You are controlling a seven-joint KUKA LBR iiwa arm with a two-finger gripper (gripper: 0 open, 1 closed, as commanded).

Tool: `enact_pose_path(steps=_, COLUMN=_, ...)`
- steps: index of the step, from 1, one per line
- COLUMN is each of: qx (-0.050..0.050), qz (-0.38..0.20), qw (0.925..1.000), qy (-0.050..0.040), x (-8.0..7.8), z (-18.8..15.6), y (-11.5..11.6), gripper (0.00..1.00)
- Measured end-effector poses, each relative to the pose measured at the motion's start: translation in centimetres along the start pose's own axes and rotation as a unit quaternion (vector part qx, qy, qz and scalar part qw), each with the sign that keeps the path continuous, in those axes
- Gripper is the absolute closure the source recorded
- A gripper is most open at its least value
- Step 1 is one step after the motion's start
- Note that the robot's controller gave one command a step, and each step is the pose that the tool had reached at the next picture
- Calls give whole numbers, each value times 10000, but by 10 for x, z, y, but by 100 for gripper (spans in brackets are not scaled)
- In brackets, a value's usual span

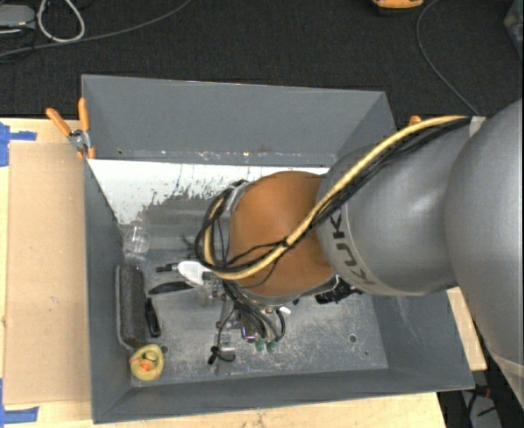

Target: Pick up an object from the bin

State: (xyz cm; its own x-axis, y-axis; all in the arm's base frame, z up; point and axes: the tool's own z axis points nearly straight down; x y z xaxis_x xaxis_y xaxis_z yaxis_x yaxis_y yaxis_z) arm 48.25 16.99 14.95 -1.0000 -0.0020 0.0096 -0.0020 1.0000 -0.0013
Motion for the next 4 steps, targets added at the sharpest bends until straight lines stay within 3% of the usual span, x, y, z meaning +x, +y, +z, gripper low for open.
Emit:
enact_pose_path(steps=1, qx=-7, qz=22, qw=10000, qy=-36, x=-2, z=-4, y=-1, gripper=0)
enact_pose_path(steps=2, qx=-14, qz=-345, qw=9994, qy=-65, x=-91, z=74, y=-27, gripper=0)
enact_pose_path(steps=3, qx=-24, qz=209, qw=9998, qy=-43, x=-107, z=54, y=-7, gripper=0)
enact_pose_path(steps=4, qx=-14, qz=-6, qw=10000, qy=-51, x=-104, z=68, y=-16, gripper=0)
